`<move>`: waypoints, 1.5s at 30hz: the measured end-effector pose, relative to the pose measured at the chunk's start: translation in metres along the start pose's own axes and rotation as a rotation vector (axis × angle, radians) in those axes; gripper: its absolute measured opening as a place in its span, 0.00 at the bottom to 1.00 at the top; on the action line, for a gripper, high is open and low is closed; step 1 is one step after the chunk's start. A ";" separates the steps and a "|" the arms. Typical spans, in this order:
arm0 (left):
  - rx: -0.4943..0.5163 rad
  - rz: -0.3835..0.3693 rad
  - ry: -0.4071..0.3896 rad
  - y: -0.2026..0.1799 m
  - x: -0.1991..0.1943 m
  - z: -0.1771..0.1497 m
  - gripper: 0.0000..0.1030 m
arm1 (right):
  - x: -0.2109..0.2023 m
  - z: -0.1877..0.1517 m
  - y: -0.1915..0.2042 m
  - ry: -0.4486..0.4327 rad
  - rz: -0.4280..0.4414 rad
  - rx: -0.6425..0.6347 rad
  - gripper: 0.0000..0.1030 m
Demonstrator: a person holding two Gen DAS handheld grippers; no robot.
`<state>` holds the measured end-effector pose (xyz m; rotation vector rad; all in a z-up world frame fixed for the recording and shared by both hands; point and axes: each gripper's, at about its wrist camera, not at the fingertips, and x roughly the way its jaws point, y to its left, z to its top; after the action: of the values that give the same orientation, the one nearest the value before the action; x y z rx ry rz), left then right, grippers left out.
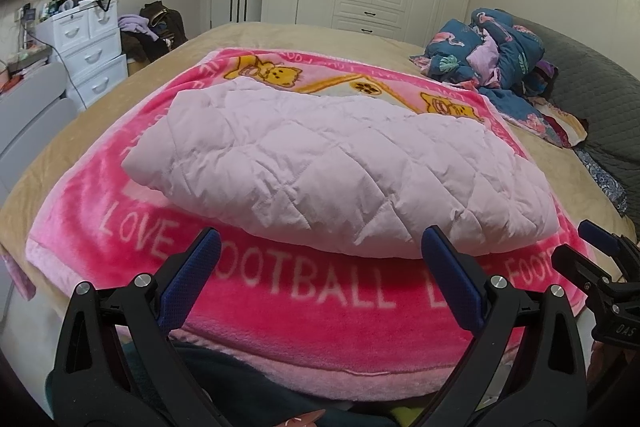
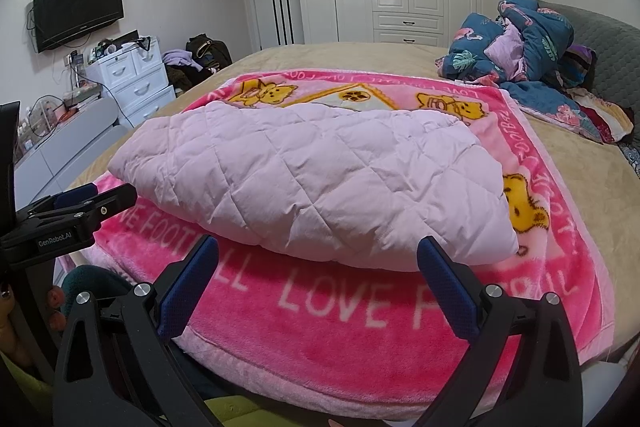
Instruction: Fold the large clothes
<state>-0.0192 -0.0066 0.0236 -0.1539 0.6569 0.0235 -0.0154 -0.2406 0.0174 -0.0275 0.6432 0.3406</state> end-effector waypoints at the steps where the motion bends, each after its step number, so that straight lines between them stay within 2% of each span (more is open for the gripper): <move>1: 0.000 0.001 0.000 -0.001 0.001 0.000 0.91 | 0.000 0.000 0.000 -0.001 0.000 -0.001 0.96; 36: 0.018 0.002 0.005 0.006 -0.005 0.001 0.91 | 0.001 -0.001 0.001 0.012 -0.002 -0.003 0.96; 41: 0.034 0.009 0.011 0.005 -0.005 -0.002 0.91 | 0.001 -0.007 -0.010 0.027 -0.041 0.026 0.96; 45: -0.015 0.021 0.039 0.022 0.003 -0.002 0.91 | -0.004 -0.018 -0.032 0.031 -0.109 0.066 0.96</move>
<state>-0.0198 0.0149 0.0170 -0.1620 0.6979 0.0460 -0.0185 -0.2740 0.0031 -0.0043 0.6811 0.2142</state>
